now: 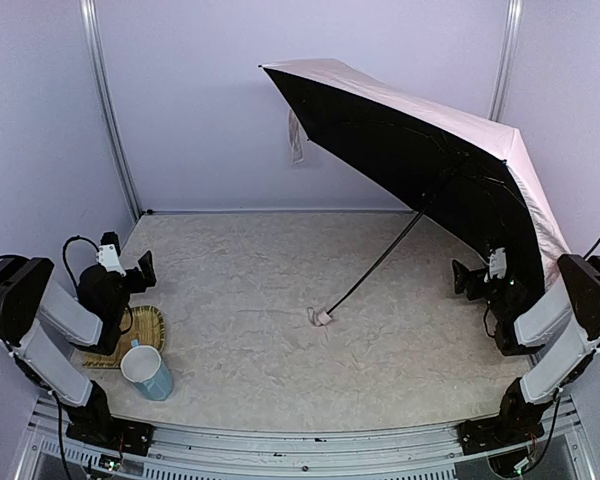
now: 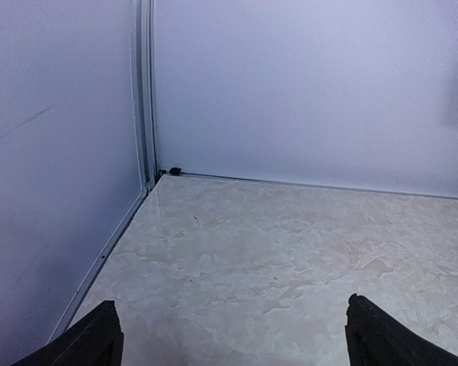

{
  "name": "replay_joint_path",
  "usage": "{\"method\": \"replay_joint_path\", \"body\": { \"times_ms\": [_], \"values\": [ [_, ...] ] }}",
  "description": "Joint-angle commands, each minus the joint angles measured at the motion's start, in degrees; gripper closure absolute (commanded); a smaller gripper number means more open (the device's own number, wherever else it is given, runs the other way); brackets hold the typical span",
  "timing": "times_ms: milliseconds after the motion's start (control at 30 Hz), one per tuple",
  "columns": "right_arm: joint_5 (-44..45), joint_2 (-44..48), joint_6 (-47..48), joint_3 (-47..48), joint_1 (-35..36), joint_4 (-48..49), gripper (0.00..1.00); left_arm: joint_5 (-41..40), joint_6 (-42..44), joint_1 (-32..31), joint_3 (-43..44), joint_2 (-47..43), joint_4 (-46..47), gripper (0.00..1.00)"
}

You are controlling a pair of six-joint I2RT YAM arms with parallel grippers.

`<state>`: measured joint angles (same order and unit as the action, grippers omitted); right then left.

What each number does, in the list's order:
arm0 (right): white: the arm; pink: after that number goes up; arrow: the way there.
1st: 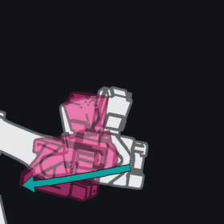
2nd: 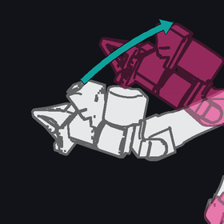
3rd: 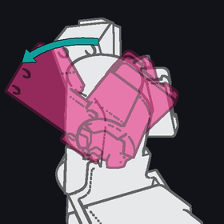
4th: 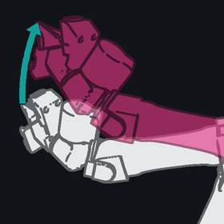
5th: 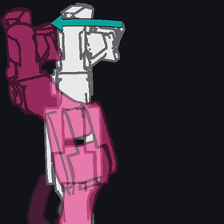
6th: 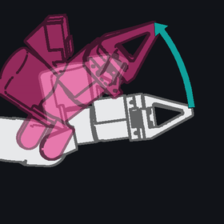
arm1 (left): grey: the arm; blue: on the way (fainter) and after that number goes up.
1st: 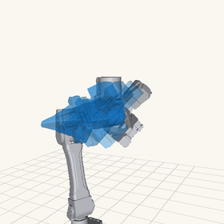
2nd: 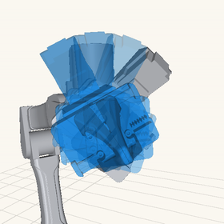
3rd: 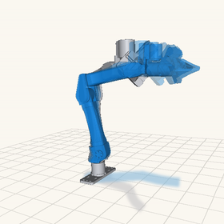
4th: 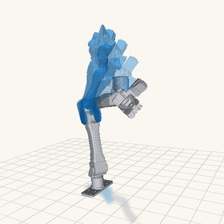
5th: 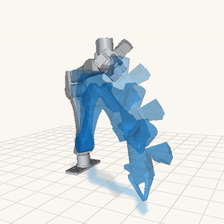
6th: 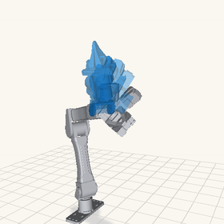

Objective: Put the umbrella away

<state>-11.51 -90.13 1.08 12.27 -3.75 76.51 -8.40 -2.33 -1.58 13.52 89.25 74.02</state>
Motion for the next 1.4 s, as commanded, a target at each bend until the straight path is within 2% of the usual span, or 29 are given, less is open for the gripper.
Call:
{"method": "replay_joint_path", "body": {
  "times_ms": [0,200,267,300,333,400,467,500,600,700,800,900,933,967,1067,1167,1200,1233,1367],
  "values": [
    [0.6,-0.49,0.57,0.67,0.76,0.1,0.0,0.56,0.04,0.1,0.93,0.04,-0.64,0.01],
    [1.11,-0.39,0.63,1.14,0.96,-0.77,0.0,5.65,1.82,0.31,1.16,-1.14,-1.48,0.01],
    [-4.73,2.38,3.4,-0.27,1.09,0.3,0.0,4.08,2.74,-0.84,3.53,-8.15,-10.97,0.01],
    [-8.57,6.14,5.73,-0.09,1.8,-4.62,0.0,0.13,2.64,-1.75,4.54,-11.7,-14.75,0.01],
    [-8.27,11.05,6.35,1.98,3.18,-13.42,0.0,-4.11,2.92,-3.62,5.14,-15.44,-16.46,0.01],
    [-5.64,18.13,0.36,8.92,5.41,-32.81,0.0,-12.81,8.0,-9.25,6.04,-22.98,-17.52,0.01],
    [-5.0,20.63,-8.11,13.08,6.5,-40.63,0.03,-20.35,13.34,-16.24,8.36,-27.88,-16.39,0.02],
    [-5.38,21.29,-13.14,13.92,7.34,-41.59,0.06,-21.92,14.78,-20.0,11.72,-29.22,-18.87,0.04],
    [-8.67,20.24,-23.46,13.87,13.84,-37.1,0.08,-19.41,16.74,-29.16,20.36,-31.39,-29.73,0.05],
    [-5.39,14.64,-32.38,16.06,20.09,-29.65,0.0,-19.93,18.03,-40.53,23.92,-30.56,-32.25,0.05],
    [0.98,7.23,-41.09,20.83,20.99,-27.63,0.0,-17.11,16.78,-49.37,25.54,-28.28,-35.14,0.04],
    [2.17,0.24,-44.4,26.47,21.6,-25.6,0.0,-13.31,15.64,-55.78,25.19,-26.4,-34.96,0.02],
    [1.93,-1.61,-44.7,28.83,22.04,-25.54,0.07,-12.51,15.46,-57.27,24.78,-25.96,-34.48,0.01],
    [1.66,-2.92,-44.91,30.09,22.46,-25.38,0.18,-11.91,14.87,-58.2,24.35,-25.62,-34.25,0.01],
    [1.58,-4.94,-44.0,31.62,23.96,-23.99,0.61,-9.64,10.24,-58.88,23.31,-25.14,-35.06,0.01],
    [-0.47,-4.87,-42.86,33.18,24.98,-25.07,0.91,-3.53,5.22,-58.58,22.72,-24.12,-36.82,0.02],
    [-1.91,-4.66,-42.76,34.22,25.18,-26.81,0.98,-0.8,4.07,-58.42,22.63,-23.37,-37.3,0.03],
    [-3.3,-4.37,-42.56,35.51,25.41,-28.89,1.0,1.95,2.99,-58.32,22.61,-22.49,-37.62,0.03],
    [-7.3,-1.88,-39.4,43.96,28.91,-41.24,1.0,15.35,-3.99,-55.06,24.5,-18.08,-39.31,0.07]
  ]
}}
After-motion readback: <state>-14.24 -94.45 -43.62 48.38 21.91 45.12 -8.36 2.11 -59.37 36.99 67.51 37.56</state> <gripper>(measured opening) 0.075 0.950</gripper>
